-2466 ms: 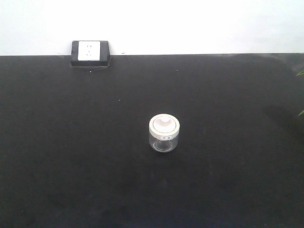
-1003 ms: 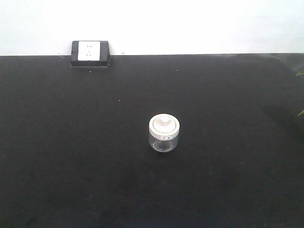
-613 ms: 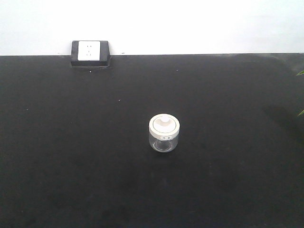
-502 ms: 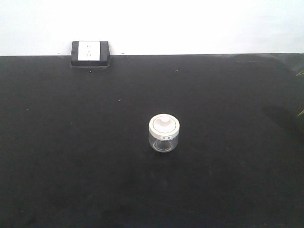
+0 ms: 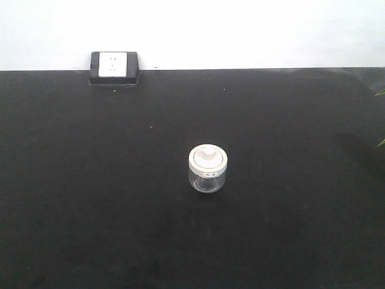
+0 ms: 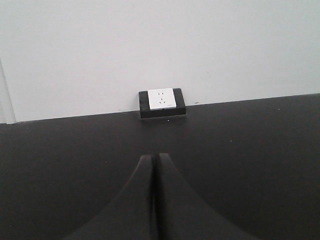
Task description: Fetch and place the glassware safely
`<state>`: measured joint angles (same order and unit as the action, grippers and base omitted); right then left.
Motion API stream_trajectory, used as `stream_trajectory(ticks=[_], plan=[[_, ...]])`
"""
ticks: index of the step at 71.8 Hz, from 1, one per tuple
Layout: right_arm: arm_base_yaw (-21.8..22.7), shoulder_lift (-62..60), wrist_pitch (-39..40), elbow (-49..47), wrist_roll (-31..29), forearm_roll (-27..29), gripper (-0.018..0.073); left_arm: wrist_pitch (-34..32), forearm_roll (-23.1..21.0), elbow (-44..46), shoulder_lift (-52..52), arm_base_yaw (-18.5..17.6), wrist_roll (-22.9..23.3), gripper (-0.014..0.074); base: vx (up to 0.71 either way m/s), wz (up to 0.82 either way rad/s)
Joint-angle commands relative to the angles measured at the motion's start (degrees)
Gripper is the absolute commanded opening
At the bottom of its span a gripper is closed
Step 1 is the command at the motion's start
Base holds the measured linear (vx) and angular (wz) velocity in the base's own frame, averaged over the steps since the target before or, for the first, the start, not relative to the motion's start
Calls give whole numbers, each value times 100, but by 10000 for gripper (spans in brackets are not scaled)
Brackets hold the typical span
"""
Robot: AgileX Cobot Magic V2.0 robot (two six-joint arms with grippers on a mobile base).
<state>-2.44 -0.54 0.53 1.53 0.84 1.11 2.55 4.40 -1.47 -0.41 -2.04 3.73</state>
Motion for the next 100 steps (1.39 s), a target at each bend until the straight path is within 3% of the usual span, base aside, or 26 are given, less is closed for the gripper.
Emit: stream_trajectory(ticks=[1,100], plan=[[40,-73,473,116,-84,-31,-8,-443,-55,-175,-94,5,44,-7,0,0],[40,-73,487,116,-84,-25,-8,-443,-55,-175,-94,5,44,-7,0,0]])
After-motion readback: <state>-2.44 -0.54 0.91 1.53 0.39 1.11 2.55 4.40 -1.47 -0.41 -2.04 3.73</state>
